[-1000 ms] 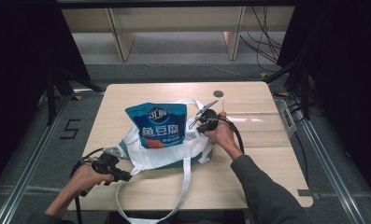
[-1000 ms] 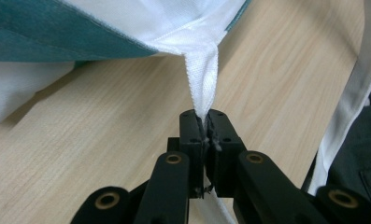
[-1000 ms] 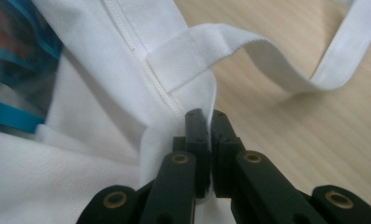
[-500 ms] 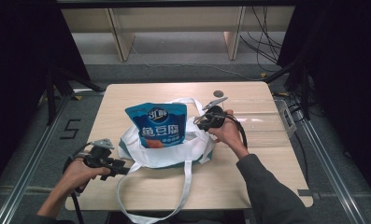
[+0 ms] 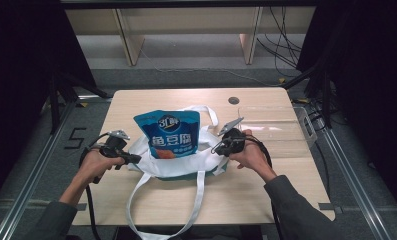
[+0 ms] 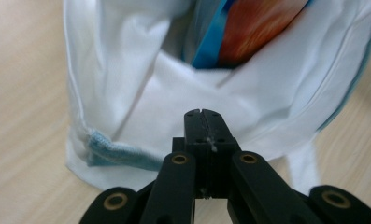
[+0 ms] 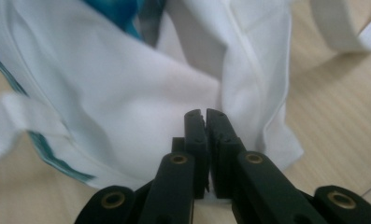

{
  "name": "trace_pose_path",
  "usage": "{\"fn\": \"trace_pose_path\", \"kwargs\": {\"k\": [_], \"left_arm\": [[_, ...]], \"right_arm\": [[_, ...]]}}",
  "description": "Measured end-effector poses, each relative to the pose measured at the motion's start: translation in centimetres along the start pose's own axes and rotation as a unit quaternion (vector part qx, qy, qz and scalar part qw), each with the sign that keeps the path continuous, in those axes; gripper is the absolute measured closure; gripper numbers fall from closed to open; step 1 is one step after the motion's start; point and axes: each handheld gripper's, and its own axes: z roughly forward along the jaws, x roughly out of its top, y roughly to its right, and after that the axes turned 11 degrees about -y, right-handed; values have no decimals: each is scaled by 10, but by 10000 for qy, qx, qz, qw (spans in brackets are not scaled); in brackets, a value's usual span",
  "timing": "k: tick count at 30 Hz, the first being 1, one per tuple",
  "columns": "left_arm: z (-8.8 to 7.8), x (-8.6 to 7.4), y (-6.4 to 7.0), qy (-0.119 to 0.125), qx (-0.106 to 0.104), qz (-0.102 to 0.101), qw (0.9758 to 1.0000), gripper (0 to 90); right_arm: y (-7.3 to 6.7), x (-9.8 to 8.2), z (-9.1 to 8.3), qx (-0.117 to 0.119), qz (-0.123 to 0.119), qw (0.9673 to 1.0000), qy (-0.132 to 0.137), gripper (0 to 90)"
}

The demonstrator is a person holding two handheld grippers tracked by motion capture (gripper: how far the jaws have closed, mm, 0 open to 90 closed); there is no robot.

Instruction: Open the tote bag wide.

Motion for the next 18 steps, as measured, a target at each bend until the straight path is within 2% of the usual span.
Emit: {"fn": "trace_pose_path", "kwargs": {"k": [1, 2, 3, 4, 6, 7, 10, 14, 15, 18], "left_arm": [[7, -1, -3, -124, 44, -34, 9999, 895], [14, -3, -7, -308, 76, 28, 9995, 896], [21, -4, -9, -353, 57, -48, 9993, 897], [25, -5, -12, -324, -17, -140, 9994, 897], [28, -4, -14, -338, -69, -179, 9992, 898], [28, -3, -14, -360, -31, -183, 9992, 898], [33, -1, -18, -295, -46, -207, 9993, 898], [35, 5, -22, -288, 40, -286, 9992, 898], [35, 6, -23, -280, 84, -270, 9992, 897], [37, 9, -27, -231, 47, -344, 9991, 897]], "right_arm": [[0, -1, 5, -76, -18, 9999, -140, 891], [1, -1, 9, -204, -66, 9994, -289, 899], [4, -1, 13, -288, -72, 9990, -333, 900], [6, -1, 15, -297, -10, 9987, -405, 900], [10, -1, 20, -228, 101, 9989, -410, 900], [11, -1, 21, -239, 46, 9990, -380, 900], [13, 1, 24, -359, 71, 9984, -431, 900], [19, 5, 28, -510, 97, 9979, -390, 900], [20, 6, 29, -541, 157, 9978, -361, 900], [26, 9, 30, -522, 261, 9976, -366, 900]]}}
